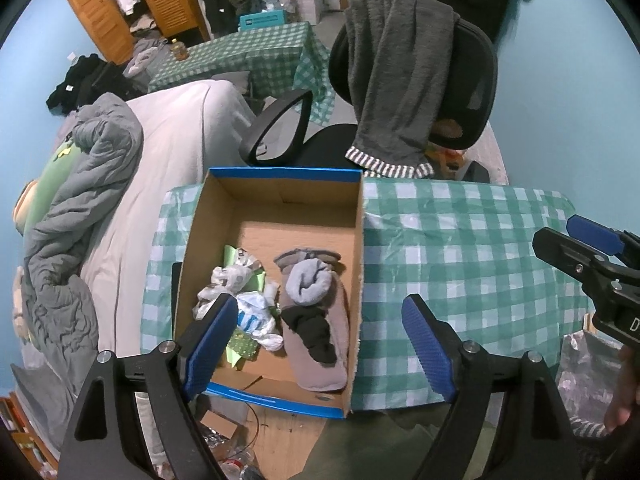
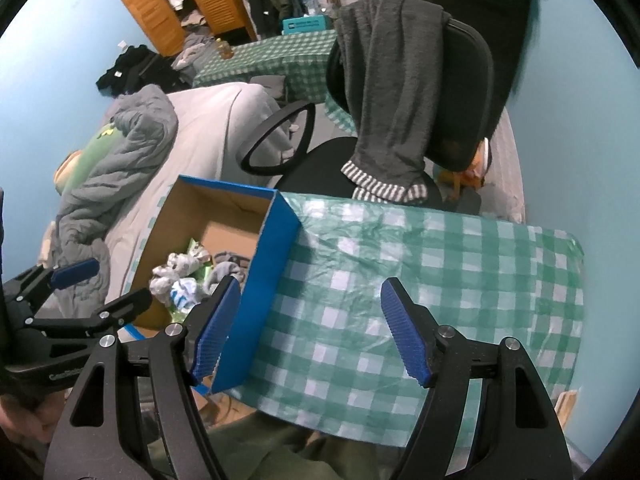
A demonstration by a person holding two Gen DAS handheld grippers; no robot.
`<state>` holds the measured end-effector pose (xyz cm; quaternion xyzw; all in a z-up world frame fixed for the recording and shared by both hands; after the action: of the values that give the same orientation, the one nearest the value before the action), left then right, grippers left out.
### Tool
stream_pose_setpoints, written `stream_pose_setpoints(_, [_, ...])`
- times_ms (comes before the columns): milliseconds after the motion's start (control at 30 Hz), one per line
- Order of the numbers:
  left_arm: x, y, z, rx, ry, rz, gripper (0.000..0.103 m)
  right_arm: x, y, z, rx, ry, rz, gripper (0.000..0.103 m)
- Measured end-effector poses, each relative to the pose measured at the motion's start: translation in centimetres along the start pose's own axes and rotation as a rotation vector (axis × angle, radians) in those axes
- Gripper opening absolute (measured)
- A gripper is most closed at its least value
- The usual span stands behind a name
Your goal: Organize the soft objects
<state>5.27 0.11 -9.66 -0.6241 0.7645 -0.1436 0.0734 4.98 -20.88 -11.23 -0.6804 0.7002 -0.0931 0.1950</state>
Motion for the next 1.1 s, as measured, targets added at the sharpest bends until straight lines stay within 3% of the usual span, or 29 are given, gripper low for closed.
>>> stream_pose_setpoints(367, [1.6, 0.0, -0.6, 0.005, -0.002, 0.015, 0.086, 2.1, 0.5, -0.8, 0.006, 0.010, 0.032, 0.074])
stream_pose_setpoints(1100, [2.1, 0.4, -0.7, -0.003, -0.003, 0.017, 0.086, 2.4, 0.8, -1.1, 0.004, 0.009, 0.035, 0.074])
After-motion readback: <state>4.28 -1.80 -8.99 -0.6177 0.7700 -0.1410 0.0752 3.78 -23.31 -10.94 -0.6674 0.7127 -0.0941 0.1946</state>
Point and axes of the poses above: each gripper's, at about its wrist camera, not at the fingertips, and z roughly the way its jaws point, x to its right, y to its underside, the point moved 10 cm from there along z, roughly the way its jaws point, and after that the axes turned 9 degrees about y, right-handed, at the moved point
